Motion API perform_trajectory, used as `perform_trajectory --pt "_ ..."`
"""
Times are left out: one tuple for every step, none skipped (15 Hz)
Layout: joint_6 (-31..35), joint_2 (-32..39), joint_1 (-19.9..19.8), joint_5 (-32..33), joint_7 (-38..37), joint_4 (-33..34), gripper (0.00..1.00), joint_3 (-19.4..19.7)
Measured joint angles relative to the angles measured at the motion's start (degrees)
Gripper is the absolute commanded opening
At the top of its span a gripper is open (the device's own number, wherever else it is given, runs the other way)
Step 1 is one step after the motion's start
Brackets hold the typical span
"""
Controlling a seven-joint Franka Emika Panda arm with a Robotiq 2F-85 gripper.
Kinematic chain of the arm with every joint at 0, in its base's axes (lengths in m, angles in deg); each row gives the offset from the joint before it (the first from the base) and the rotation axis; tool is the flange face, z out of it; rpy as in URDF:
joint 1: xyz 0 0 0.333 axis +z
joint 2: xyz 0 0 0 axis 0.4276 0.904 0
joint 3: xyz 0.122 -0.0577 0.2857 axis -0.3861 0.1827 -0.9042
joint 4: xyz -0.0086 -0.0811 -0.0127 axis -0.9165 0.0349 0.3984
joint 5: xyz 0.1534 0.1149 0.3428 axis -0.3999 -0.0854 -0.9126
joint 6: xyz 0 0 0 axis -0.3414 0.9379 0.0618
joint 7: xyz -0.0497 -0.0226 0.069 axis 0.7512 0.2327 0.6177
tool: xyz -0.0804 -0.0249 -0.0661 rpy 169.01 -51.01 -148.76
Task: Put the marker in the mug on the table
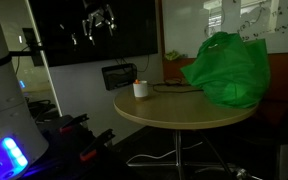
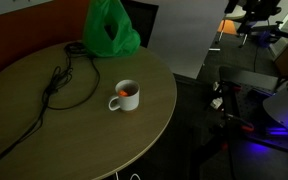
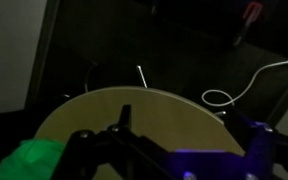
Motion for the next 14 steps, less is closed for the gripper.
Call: perform_trajectory --pt "4.0 2.56 0.23 0.01 0.0 0.19 1.0 0.13" --pt "8.15 5.34 0.53 0.06 0.53 0.48 1.0 0.27" --pt "12.14 8.3 0.83 0.13 1.59 0.94 1.0 0.38" --pt "15.58 11.36 1.19 0.2 3.28 1.68 1.0 0.5" --pt "18.6 14.5 1.52 0.21 5.35 2.63 1.0 0.55" --pt "21.33 17.92 1.92 0.22 7.74 3.96 1.0 0.65" --pt "23.29 21.16 2.3 0.22 10.2 5.5 1.0 0.77" --pt "24.81 24.29 2.66 0.23 12.73 7.2 1.0 0.88" --pt "25.86 27.25 2.86 0.23 14.91 9.09 1.0 0.88" --pt "26.78 29.82 2.98 0.23 16.95 10.89 1.0 0.88" --pt "27.31 31.82 3.1 0.23 18.6 12.48 1.0 0.88" --pt "27.38 33.27 3.18 0.21 19.96 13.81 1.0 0.88" --pt "27.38 34.12 3.23 0.19 20.78 14.65 1.0 0.88" --pt "27.38 34.46 3.27 0.19 21.19 15.02 1.0 0.88"
